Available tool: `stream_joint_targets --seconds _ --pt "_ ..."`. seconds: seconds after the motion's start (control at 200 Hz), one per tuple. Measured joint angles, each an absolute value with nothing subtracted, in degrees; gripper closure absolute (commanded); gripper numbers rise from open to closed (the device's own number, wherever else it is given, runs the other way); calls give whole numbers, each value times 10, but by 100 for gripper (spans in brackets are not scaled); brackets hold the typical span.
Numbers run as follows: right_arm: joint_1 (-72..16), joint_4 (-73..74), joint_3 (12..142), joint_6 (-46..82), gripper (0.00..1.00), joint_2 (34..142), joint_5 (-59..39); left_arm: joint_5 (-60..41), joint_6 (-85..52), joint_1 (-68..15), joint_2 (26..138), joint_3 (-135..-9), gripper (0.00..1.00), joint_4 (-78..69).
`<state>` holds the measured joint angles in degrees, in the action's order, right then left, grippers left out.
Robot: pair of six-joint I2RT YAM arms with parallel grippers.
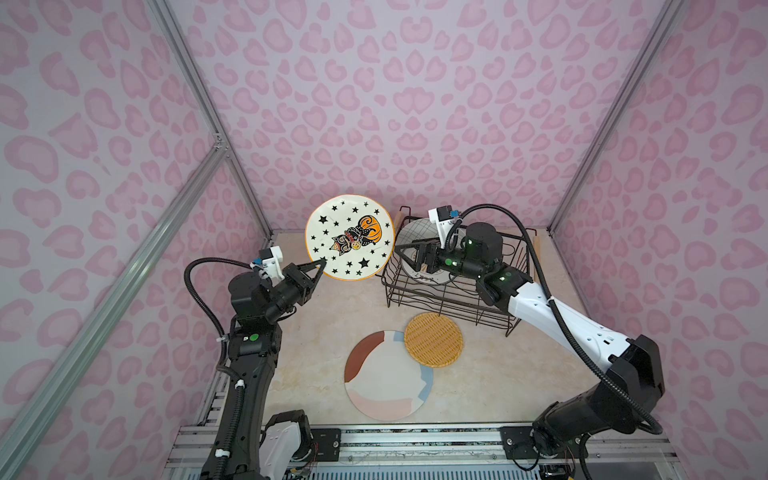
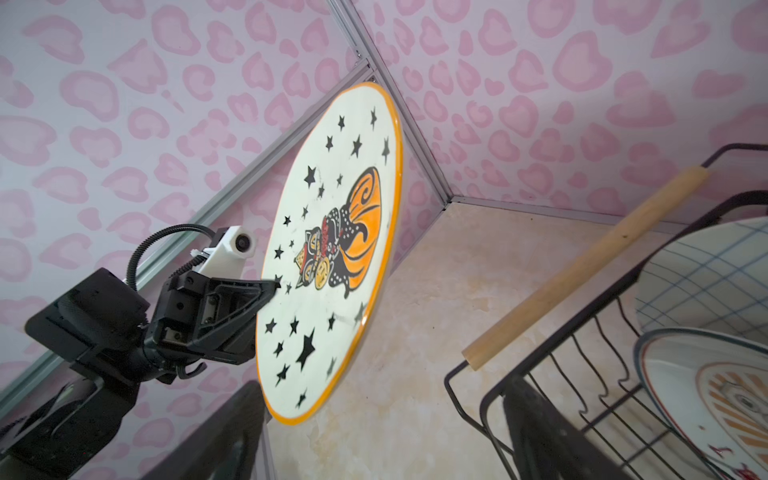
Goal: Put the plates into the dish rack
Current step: 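Bring the star plate toward the right gripper while it reaches to grasp, then open the left gripper while the right gripper carries the star plate over the rack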
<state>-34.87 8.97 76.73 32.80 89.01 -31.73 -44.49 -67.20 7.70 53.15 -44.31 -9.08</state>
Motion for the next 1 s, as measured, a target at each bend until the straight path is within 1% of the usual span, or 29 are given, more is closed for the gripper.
stream_joint_targets --seconds 0.075,0.135,0.315,0.44,0.605,0.745,0.955,1.0 --pt "-352 106 788 352 25 915 -320 -441 -672 67 529 -443 96 -91" --pt "-355 121 799 371 28 929 -325 -439 -672 60 528 -443 96 -91" --pt "-363 168 821 422 51 962 -340 -431 -666 50 528 -443 96 -91" --pt "-368 177 824 442 67 968 -341 -429 -658 46 528 -443 96 -91" --pt "-368 176 824 455 82 968 -329 -423 -648 45 526 -443 96 -99" --pt "-367 172 824 476 100 968 -311 -421 -616 44 526 -442 96 -109" --pt "-367 170 824 480 100 967 -308 -420 -608 42 526 -439 96 -111" --pt "-367 162 824 473 100 962 -306 -422 -604 41 526 -439 90 -107"
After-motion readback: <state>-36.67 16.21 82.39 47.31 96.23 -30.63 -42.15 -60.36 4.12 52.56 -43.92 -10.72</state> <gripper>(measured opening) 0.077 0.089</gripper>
